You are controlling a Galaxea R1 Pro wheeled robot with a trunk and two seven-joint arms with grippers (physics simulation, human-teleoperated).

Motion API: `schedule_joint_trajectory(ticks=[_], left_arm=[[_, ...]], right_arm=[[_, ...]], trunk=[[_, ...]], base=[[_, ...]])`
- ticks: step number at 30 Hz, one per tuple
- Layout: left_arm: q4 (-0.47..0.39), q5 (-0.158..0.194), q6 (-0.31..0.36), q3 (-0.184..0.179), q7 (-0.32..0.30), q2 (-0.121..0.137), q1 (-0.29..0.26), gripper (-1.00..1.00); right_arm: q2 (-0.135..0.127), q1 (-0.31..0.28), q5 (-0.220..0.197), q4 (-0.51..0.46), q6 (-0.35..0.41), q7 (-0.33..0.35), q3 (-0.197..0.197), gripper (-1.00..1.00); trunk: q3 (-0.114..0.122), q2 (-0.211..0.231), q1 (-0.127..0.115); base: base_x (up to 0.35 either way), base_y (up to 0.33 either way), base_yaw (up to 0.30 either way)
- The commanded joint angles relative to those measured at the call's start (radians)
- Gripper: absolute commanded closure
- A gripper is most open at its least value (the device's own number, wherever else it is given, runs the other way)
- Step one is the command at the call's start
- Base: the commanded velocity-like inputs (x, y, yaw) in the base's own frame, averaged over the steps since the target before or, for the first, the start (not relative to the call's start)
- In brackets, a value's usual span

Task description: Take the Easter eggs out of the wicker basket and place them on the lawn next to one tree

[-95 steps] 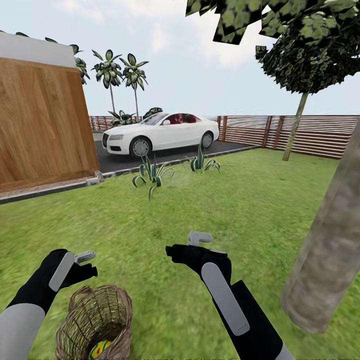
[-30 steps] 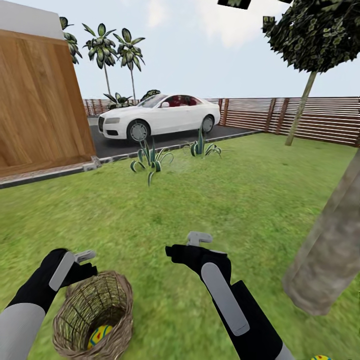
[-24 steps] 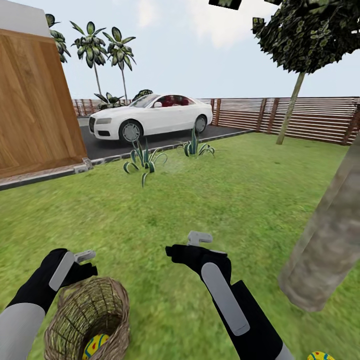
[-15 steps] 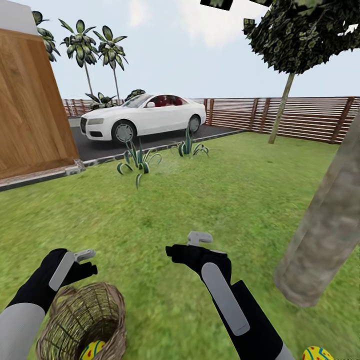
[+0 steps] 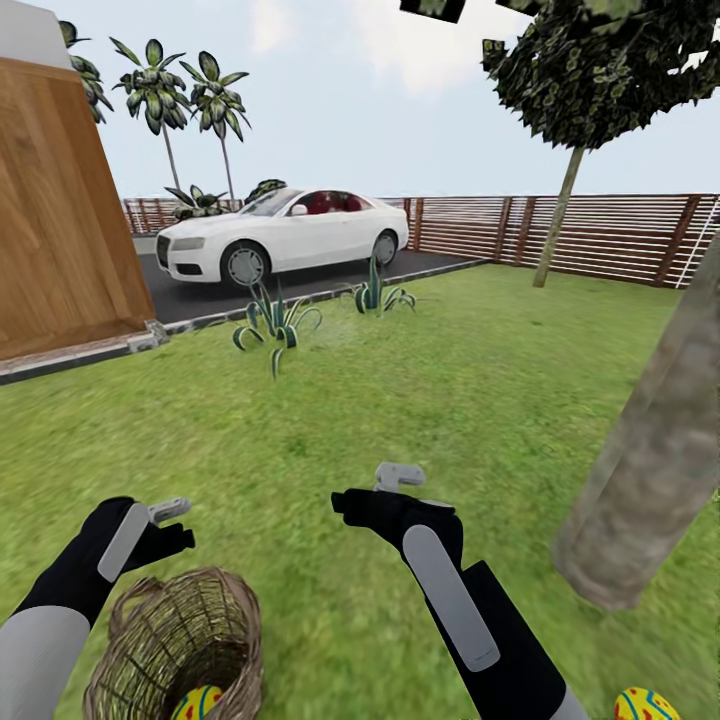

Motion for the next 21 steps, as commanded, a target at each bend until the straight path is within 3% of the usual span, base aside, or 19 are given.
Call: schedule_joint_trajectory(ticks=[1,7,21], left_arm=[[-0.001,0.011,0.003,0.000,0.009,0.000,0.000,-1.00],[-0.001,0.011,0.002,0.000,0.009,0.007,0.001,-1.00],[-0.001,0.011,0.002,0.000,0.009,0.013,0.001,-1.00]], right_arm=[[0.000,-0.001,-0.009,-0.001,0.002,-0.010,0.001,-1.00],[0.000,-0.001,-0.009,-0.001,0.002,-0.010,0.001,-1.00],[0.000,-0.001,-0.009,-0.001,0.002,-0.010,0.001,-1.00]], trunk=[[0.000,-0.001,0.000],[0.003,-0.001,0.000],[0.004,-0.001,0.000]], base=[[-0.014,0.180,-0.146],[-0.020,0.128,-0.102],[-0.032,0.054,-0.009]])
